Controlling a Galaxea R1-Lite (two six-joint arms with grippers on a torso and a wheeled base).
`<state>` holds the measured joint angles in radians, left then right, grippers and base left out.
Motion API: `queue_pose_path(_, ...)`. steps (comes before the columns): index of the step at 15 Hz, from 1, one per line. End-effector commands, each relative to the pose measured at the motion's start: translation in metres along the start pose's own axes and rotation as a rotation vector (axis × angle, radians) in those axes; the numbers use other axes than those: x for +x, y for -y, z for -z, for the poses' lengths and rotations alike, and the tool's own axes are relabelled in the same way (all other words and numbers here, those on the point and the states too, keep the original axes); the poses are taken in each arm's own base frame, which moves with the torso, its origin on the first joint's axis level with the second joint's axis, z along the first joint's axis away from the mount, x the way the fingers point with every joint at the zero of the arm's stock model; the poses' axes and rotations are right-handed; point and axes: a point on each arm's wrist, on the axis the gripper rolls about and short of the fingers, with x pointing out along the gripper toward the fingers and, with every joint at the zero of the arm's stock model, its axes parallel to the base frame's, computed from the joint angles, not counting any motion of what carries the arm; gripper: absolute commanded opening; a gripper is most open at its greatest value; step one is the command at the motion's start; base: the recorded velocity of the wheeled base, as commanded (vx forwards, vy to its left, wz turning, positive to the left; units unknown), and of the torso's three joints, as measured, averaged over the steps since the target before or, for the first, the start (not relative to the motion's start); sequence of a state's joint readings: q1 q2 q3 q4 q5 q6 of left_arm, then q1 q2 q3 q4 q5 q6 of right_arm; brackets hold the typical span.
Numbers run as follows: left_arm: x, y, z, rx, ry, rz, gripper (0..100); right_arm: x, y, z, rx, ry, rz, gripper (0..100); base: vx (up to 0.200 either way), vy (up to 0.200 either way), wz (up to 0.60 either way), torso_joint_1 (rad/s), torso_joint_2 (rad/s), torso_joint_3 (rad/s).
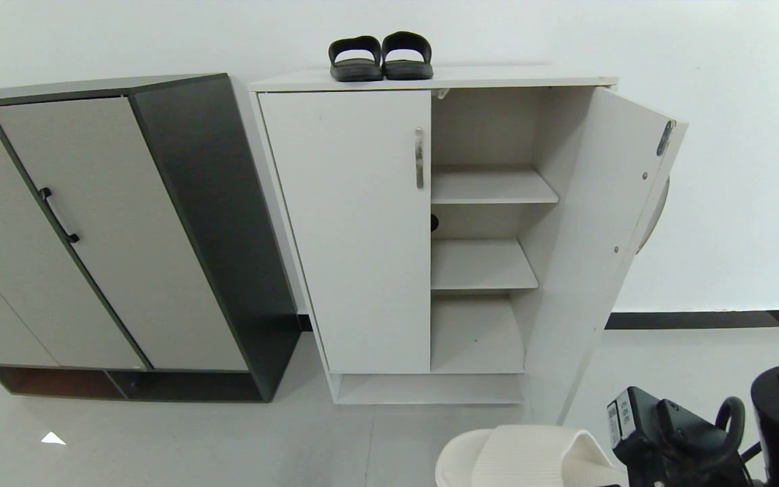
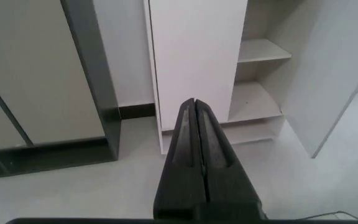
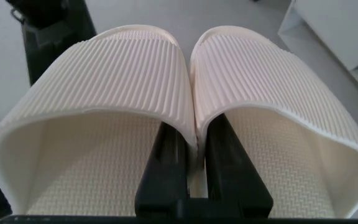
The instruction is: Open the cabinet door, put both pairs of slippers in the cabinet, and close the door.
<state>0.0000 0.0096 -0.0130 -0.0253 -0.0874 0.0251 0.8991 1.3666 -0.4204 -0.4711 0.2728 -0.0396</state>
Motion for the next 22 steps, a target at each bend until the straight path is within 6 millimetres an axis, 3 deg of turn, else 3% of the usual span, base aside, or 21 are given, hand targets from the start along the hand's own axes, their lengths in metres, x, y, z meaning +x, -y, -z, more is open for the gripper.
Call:
queue_pose_path(1,0.0,-0.001,0.007,0.044,-0.035,-0.06,0,0.025,0.013,-0.006,0.038,-0.019,0.13,0,0.0,0.0,0.0,0.0,0.0,0.0)
queue_pose_path(4,0.0,0.0,0.007,0.041,-0.034,-0.021,0,0.066,0.022,-0.034,0.171,0.1,0.352,0,0.0,0.0,0.0,0.0,0.0,0.0)
queue_pose_path(5,0.0,0.0,0.007,0.028,-0.034,-0.02,0,0.092,0.031,-0.043,0.206,0.121,0.474,0,0.0,0.0,0.0,0.0,0.0,0.0)
queue_pose_path(7,0.0,0.0,0.007,0.029,-0.034,-0.022,0,0.123,0.042,-0.054,0.257,0.181,0.582,0,0.0,0.0,0.0,0.0,0.0,0.0)
queue_pose_path(10,0.0,0.0,0.007,0.026,-0.034,-0.022,0,0.175,0.083,-0.074,0.299,0.277,0.85,0,0.0,0.0,0.0,0.0,0.0,0.0)
queue_pose_path(12,0.0,0.0,0.007,0.026,-0.034,-0.022,0,0.198,0.126,-0.075,0.327,0.311,1.036,0,0.0,0.0,0.0,0.0,0.0,0.0)
queue_pose_path(13,0.0,0.0,0.007,0.026,-0.034,-0.022,0,0.202,0.143,-0.073,0.335,0.318,1.103,0,0.0,0.0,0.0,0.0,0.0,0.0)
queue_pose_path(16,0.0,0.0,0.007,0.025,-0.034,-0.022,0,0.194,0.17,-0.071,0.345,0.322,1.173,0,0.0,0.0,0.0,0.0,0.0,0.0)
queue_pose_path(22,0.0,0.0,0.007,0.023,-0.034,-0.022,0,0.161,0.178,-0.069,0.34,0.297,1.221,0,0.0,0.0,0.0,0.0,0.0,0.0)
